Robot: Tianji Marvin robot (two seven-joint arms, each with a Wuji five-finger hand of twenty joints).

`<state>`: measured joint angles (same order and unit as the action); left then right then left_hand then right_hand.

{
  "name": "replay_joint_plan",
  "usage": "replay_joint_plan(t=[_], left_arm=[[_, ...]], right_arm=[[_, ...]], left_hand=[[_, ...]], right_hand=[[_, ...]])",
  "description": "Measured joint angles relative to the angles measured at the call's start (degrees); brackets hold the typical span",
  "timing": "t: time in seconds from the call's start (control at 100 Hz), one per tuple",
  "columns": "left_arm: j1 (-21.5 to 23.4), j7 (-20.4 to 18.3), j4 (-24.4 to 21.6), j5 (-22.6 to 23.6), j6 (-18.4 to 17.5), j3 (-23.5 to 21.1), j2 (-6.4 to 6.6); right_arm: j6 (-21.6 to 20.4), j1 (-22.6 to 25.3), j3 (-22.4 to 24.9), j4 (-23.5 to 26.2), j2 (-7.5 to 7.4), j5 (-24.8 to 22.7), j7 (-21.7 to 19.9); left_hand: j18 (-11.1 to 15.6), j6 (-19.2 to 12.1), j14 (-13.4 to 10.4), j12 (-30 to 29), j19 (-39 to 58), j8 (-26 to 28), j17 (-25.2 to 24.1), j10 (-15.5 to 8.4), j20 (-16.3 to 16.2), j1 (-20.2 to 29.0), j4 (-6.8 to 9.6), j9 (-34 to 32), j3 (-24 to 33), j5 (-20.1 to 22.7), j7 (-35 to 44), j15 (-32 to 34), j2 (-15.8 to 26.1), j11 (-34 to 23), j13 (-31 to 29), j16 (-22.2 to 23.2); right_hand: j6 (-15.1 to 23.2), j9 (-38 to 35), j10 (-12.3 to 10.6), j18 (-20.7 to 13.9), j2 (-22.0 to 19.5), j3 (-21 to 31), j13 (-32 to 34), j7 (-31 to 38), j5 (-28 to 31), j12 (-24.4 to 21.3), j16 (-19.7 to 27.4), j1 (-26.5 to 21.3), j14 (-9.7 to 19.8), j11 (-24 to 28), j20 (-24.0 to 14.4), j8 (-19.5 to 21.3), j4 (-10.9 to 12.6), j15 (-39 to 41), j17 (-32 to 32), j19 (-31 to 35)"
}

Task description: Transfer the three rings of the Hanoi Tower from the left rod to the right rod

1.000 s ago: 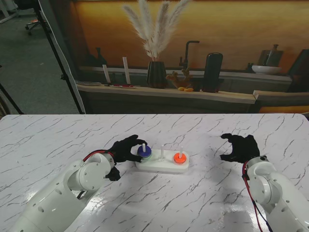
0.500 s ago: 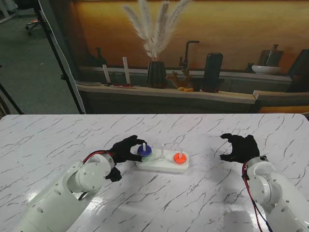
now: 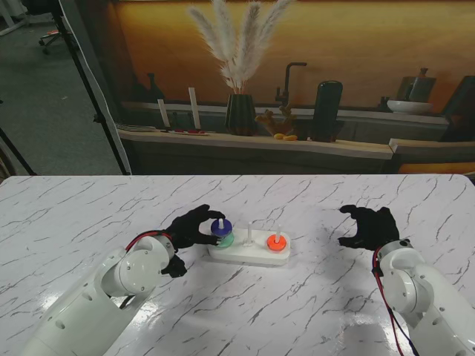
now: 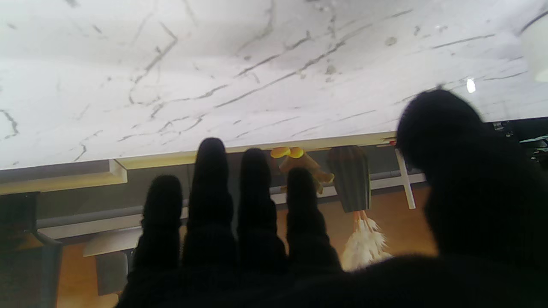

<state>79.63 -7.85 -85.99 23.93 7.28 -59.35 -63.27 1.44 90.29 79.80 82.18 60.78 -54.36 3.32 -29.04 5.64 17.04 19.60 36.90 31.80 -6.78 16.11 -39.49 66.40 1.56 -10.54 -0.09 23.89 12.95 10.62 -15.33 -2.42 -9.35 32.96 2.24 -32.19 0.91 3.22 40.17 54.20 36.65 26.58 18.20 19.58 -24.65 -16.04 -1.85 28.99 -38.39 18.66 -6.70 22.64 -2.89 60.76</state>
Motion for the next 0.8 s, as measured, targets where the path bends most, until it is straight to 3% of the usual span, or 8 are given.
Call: replay_joint_plan(t=[0.8], left_arm=[[0.99, -1.75, -4.98, -3.09, -0.61, -2.67, 0.22]], right_arm=[[0.16, -0.06, -0.41, -0.04, -0.01, 0.03, -0.12]], left_hand=[[0.00, -0.02, 0.00, 0.00, 0.00, 0.00, 0.00, -0.01, -0.51, 0.00, 0.00, -0.07, -0.12, 0.00, 0.00, 0.00, 0.00, 0.00, 0.00, 0.00]], right_hand=[[0.00, 0.00, 0.00, 0.00, 0.00, 0.00, 0.00, 0.00, 0.00, 0.00, 0.00, 0.00, 0.00, 0.00, 0.00, 0.00, 0.00, 0.01, -0.10, 0.02]])
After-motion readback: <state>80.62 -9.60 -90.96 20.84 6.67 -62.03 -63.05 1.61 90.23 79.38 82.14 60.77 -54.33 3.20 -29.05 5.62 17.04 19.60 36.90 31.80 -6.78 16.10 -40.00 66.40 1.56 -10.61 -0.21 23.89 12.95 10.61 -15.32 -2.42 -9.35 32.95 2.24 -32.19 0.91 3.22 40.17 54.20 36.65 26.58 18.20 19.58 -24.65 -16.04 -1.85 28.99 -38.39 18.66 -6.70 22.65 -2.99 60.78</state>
